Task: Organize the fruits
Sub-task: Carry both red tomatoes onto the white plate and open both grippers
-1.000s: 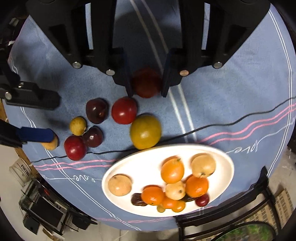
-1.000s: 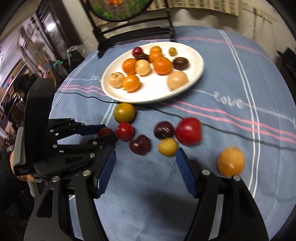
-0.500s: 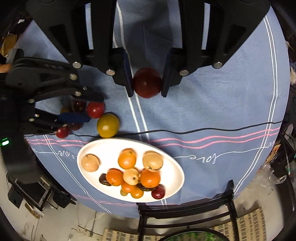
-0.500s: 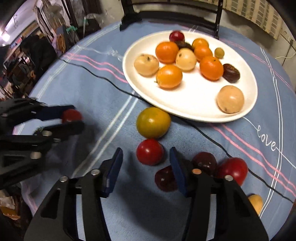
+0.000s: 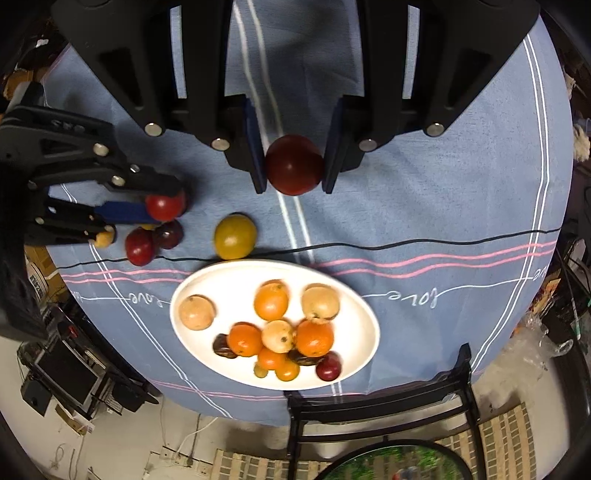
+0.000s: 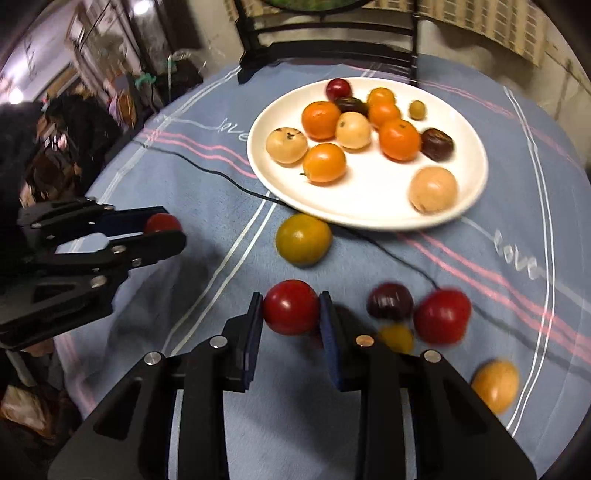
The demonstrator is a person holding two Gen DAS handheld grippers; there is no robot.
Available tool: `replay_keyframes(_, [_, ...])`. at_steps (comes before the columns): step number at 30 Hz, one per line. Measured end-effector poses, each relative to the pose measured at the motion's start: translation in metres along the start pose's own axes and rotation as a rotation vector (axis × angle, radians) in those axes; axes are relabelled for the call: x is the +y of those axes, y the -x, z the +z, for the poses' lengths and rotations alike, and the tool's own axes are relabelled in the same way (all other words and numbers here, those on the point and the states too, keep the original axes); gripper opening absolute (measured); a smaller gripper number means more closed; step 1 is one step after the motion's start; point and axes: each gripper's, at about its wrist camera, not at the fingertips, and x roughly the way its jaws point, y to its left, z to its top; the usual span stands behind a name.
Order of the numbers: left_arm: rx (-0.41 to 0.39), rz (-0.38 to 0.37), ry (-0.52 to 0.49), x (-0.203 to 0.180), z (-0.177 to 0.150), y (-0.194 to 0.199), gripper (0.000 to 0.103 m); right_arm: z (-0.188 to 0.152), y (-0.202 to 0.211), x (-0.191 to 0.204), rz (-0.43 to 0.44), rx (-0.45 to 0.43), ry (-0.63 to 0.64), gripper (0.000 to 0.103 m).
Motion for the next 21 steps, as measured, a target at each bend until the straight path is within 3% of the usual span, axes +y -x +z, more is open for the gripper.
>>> replay_keyframes(10, [0.072,-0.051,-0.080,-0.050,-0.011,-0.011,0.031,-0.048,0.032,-0.021,0.002,-0.058,-0.157,0.031])
replay_keyframes(15, [0.042,-0.026,-0.108,-0.063,0.013,-0.002,0.031,-0.040,0.056,-0.028,-0.004,-0.131,-0.184,0.031])
replay_keyframes(21, [-0.022,0.011,-0.108,-0.063,0.052,0.014,0.031,-0.007,0.083,-0.035,-0.025,-0.222,-0.156,0.031])
